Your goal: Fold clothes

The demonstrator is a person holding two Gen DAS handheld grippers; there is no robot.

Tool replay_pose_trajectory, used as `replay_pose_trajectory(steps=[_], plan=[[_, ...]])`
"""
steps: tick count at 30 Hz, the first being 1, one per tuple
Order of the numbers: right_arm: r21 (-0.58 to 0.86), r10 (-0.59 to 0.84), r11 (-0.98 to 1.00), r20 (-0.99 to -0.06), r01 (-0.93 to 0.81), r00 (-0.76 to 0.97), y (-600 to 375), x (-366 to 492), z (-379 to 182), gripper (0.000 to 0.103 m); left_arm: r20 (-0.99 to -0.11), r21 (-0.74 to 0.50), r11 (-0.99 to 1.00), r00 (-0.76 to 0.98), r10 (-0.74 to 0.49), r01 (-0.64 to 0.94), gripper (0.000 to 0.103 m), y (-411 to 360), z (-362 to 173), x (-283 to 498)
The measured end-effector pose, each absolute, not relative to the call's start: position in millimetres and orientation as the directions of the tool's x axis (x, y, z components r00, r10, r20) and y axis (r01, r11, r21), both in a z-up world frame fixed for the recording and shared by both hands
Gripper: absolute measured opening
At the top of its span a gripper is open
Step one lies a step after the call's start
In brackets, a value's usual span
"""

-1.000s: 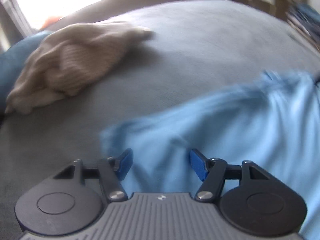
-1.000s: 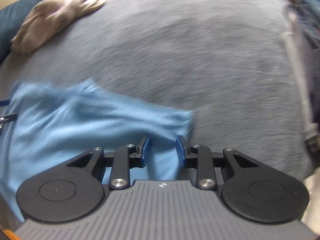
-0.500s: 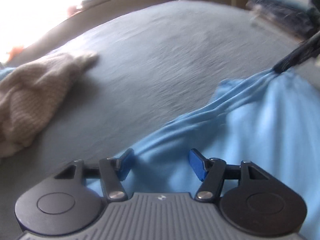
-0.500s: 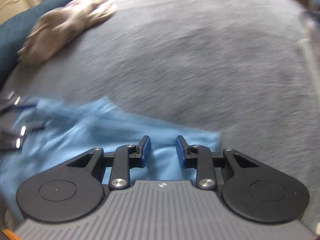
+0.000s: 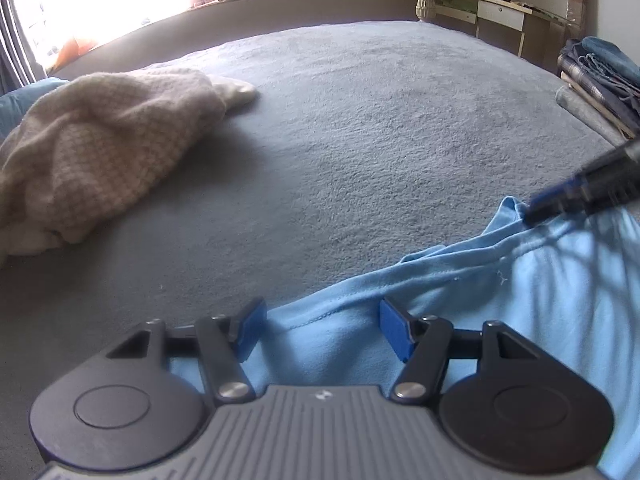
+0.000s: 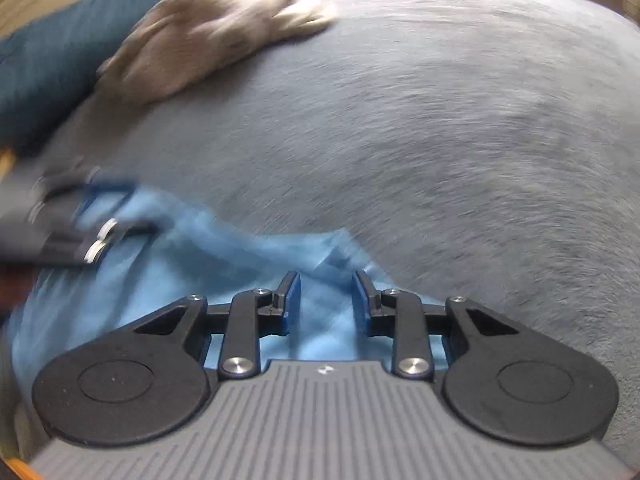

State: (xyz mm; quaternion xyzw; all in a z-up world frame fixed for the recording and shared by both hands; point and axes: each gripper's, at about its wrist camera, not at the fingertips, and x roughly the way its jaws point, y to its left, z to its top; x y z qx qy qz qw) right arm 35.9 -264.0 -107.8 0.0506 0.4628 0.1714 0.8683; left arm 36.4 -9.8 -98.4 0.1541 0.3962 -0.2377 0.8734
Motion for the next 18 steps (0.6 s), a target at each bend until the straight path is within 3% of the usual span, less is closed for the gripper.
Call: replay_pose_trajectory(steps=[3, 11, 18], plan=[[0.257, 0.298, 0.954, -0.758, -0.154, 0.581, -285.1, 39.3, -95.0, 0.028, -0.753, 0.072, 0.838, 0.580, -0.310, 0.541, 0.064, -2.6, -93.9, 35.1], [0.306, 0.313, 0.945, -0.733, -0.119, 0.603, -321.4, -21.7, -63.0, 0.028, -0.727, -0.020, 0.821, 0.555, -0.403, 0.570, 0.065, 11.2, -78.4, 29.1], [0.361, 0.405, 0.914, -0.791, -0.184, 0.458, -338.6, -92.8, -50.2, 0.028, -0.722, -0.010, 0.779, 0.534, -0.439, 0.628, 0.065, 11.4, -78.5, 24.3]])
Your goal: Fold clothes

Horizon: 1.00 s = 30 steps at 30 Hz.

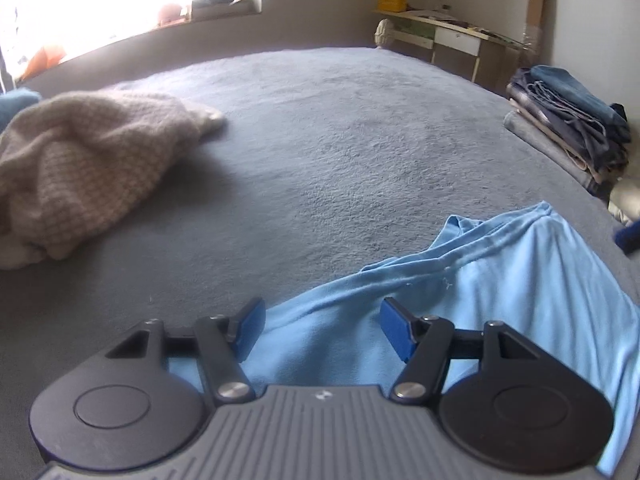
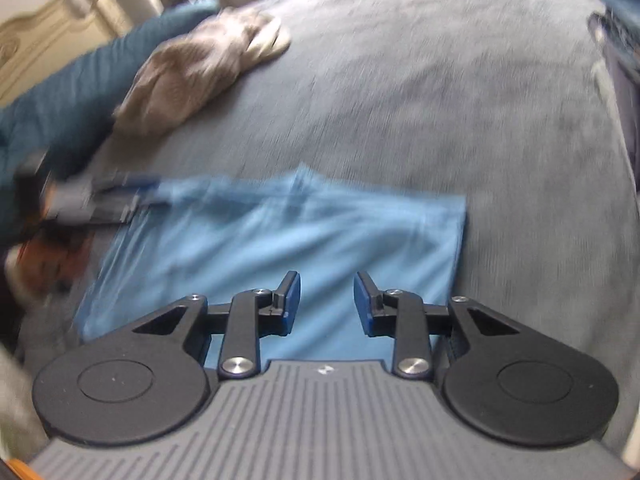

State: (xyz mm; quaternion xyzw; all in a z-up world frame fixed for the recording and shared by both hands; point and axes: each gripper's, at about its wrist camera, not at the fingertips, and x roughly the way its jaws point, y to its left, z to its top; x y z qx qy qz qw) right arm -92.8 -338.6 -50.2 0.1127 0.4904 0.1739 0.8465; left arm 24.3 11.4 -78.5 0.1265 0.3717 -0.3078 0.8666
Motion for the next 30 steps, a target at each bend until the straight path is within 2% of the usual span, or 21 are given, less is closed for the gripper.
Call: replay_pose_trajectory(steps=[5, 8, 11, 16, 20, 23, 26, 30], plan=[[0.331, 0.407, 0.901, -0.870, -0.281, 0.279, -329.2, -119.5, -75.4, 0.028, -0.740, -0.008, 0.793, 0.530, -0.414, 0.609, 0.065, 19.4, -81.5, 18.9], [0.261, 0.351, 0.892, -0.914, -0.368, 0.205, -321.4, -131.9, -92.3, 0.027, -0.744, 0.009, 0.809, 0.544, -0.387, 0.587, 0.065, 29.3, -82.1, 18.2], [0.150, 0.245, 0.889, -0.954, -0.434, 0.173, -326.2, -145.4, -103.4, 0.026, -0.752, 0.005, 0.830, 0.550, -0.365, 0.558, 0.065, 39.2, -82.4, 18.4], [0.034, 0.140, 0.884, -0.971, -0.466, 0.195, -334.5, -147.3, -82.9, 0.028, -0.747, 0.028, 0.833, 0.566, -0.350, 0.552, 0.065, 44.2, -77.3, 16.0], [0.087, 0.274, 0.835, -0.922, -0.544, 0.274, -299.1, -131.6, -59.5, 0.028, -0.733, 0.056, 0.838, 0.592, -0.335, 0.543, 0.065, 40.3, -69.0, 17.1], [0.150, 0.372, 0.734, -0.905, -0.662, 0.207, -255.2, -131.3, -70.2, 0.028, -0.713, 0.120, 0.832, 0.630, -0.307, 0.541, 0.065, 40.8, -51.1, 18.7], [0.187, 0.371, 0.646, -0.924, -0.740, 0.091, -229.8, -141.3, -93.9, 0.028, -0.696, 0.207, 0.810, 0.665, -0.273, 0.549, 0.065, 51.2, -24.8, 19.6], [0.255, 0.347, 0.629, -0.938, -0.735, -0.028, -240.9, -160.7, -105.3, 0.028, -0.682, 0.313, 0.795, 0.705, -0.193, 0.520, 0.068, 84.4, 5.6, 15.6]])
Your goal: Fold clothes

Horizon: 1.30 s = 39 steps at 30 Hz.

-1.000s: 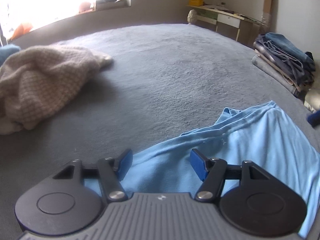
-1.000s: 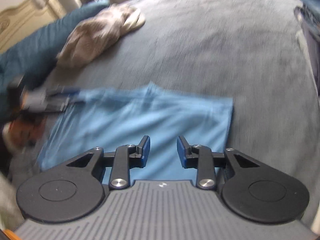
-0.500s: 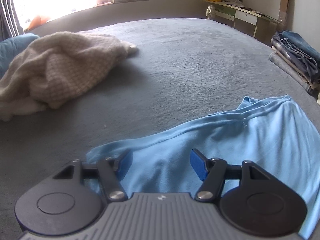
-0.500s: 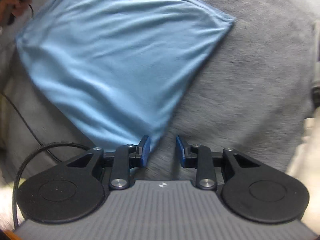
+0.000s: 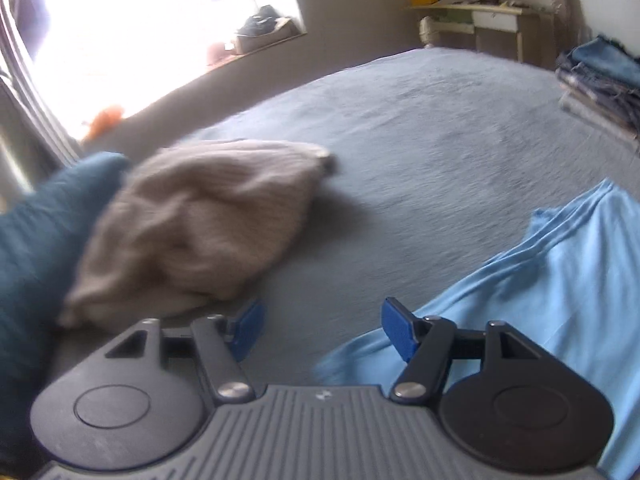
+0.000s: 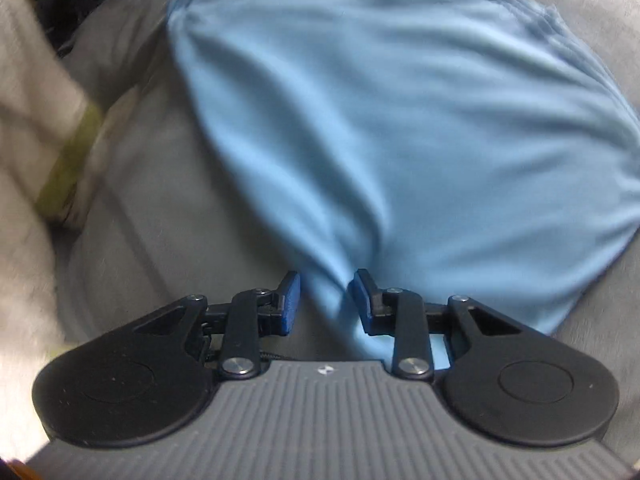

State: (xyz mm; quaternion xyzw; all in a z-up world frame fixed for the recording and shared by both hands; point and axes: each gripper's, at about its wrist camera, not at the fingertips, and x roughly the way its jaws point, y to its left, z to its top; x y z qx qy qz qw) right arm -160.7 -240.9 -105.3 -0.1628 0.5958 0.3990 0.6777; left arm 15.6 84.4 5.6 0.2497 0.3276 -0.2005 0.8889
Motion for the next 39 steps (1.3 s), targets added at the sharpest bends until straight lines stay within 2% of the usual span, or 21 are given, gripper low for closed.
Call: replay_pose_trajectory(steps=[3, 6, 10, 14, 18, 21, 24, 27, 30, 35, 39], plan=[[0.254, 0.335, 0.624, -0.941, -0.739, -0.041, -244.1, -162.2, -97.0, 0.028, -0.706, 0.315, 0.823, 0.696, -0.130, 0.473, 0.068, 108.1, 12.3, 13.2], [0.235, 0.379, 0.620, -0.925, -0.749, 0.024, -234.4, -148.4, -85.4, 0.028, -0.750, 0.254, 0.862, 0.652, -0.111, 0.439, 0.068, 121.7, 5.8, 7.2], [0.243, 0.423, 0.585, -0.906, -0.774, 0.035, -211.1, -138.0, -90.5, 0.028, -0.808, 0.154, 0.882, 0.571, -0.148, 0.446, 0.068, 127.7, -9.7, -9.9], [0.284, 0.390, 0.547, -0.919, -0.788, -0.060, -205.1, -152.0, -109.5, 0.030, -0.857, 0.071, 0.882, 0.481, -0.185, 0.465, 0.068, 136.8, -25.6, -35.4], [0.347, 0.401, 0.535, -0.907, -0.770, -0.130, -205.9, -162.1, -107.6, 0.030, -0.854, 0.041, 0.870, 0.469, -0.225, 0.492, 0.068, 142.2, -34.3, -63.1], [0.320, 0.388, 0.529, -0.915, -0.786, -0.111, -203.1, -166.0, -101.3, 0.030, -0.855, 0.007, 0.855, 0.447, -0.265, 0.519, 0.068, 133.9, -42.8, -78.2], [0.316, 0.441, 0.551, -0.896, -0.772, -0.052, -200.6, -162.8, -84.2, 0.030, -0.863, -0.029, 0.833, 0.407, -0.300, 0.552, 0.068, 121.3, -54.4, -90.9], [0.303, 0.479, 0.597, -0.877, -0.743, 0.028, -204.9, -159.8, -72.7, 0.030, -0.868, -0.023, 0.807, 0.389, -0.309, 0.590, 0.068, 106.5, -64.6, -107.7], [0.252, 0.445, 0.668, -0.889, -0.701, 0.105, -203.0, -152.0, -74.6, 0.030, -0.884, -0.035, 0.791, 0.351, -0.310, 0.611, 0.068, 98.1, -78.8, -120.6], [0.275, 0.422, 0.735, -0.901, -0.620, 0.102, -202.1, -153.9, -87.3, 0.030, -0.889, 0.024, 0.769, 0.366, -0.276, 0.639, 0.068, 95.9, -88.9, -141.3], [0.321, 0.449, 0.746, -0.890, -0.584, 0.084, -198.9, -164.5, -84.2, 0.030, -0.883, 0.024, 0.782, 0.380, -0.276, 0.623, 0.068, 99.7, -83.0, -146.4]])
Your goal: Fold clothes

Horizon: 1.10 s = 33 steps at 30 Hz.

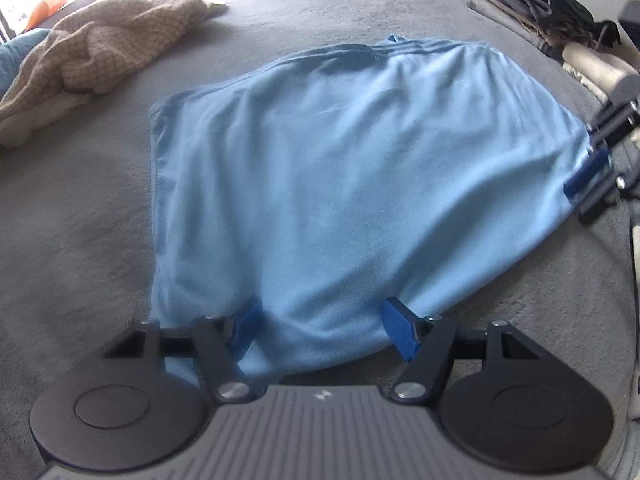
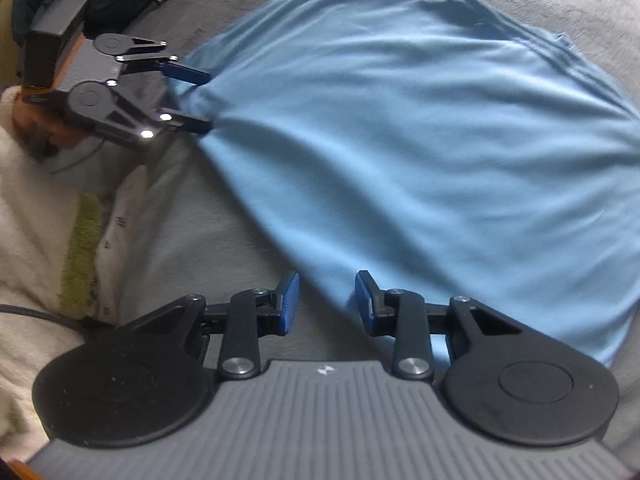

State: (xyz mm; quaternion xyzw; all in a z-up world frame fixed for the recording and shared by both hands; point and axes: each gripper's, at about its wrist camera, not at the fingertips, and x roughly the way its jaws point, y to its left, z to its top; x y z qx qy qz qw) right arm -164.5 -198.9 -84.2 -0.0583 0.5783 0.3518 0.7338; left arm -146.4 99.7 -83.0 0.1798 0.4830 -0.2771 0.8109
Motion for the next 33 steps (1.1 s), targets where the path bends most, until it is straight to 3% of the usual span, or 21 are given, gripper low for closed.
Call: replay_pose_trajectory(steps=[6, 9, 27, 33], plan=[[0.342, 0.462, 0.797, -0.876, -0.498, 0.138, -187.9, -172.6, -74.5, 0.033, -0.867, 0.001, 0.829, 0.413, -0.277, 0.559, 0.068, 104.9, -70.6, -140.6], [0.325, 0.449, 0.821, -0.876, -0.470, 0.179, -184.2, -172.7, -67.7, 0.042, -0.865, -0.016, 0.845, 0.416, -0.280, 0.534, 0.068, 106.7, -66.7, -139.5], [0.317, 0.396, 0.900, -0.882, -0.301, 0.256, -185.7, -166.8, -56.8, 0.059, -0.867, -0.084, 0.873, 0.397, -0.302, 0.479, 0.069, 112.3, -62.2, -139.3], [0.250, 0.342, 0.917, -0.893, -0.310, 0.292, -182.7, -162.7, -50.5, 0.080, -0.864, -0.072, 0.886, 0.415, -0.285, 0.459, 0.071, 118.3, -59.8, -138.0]])
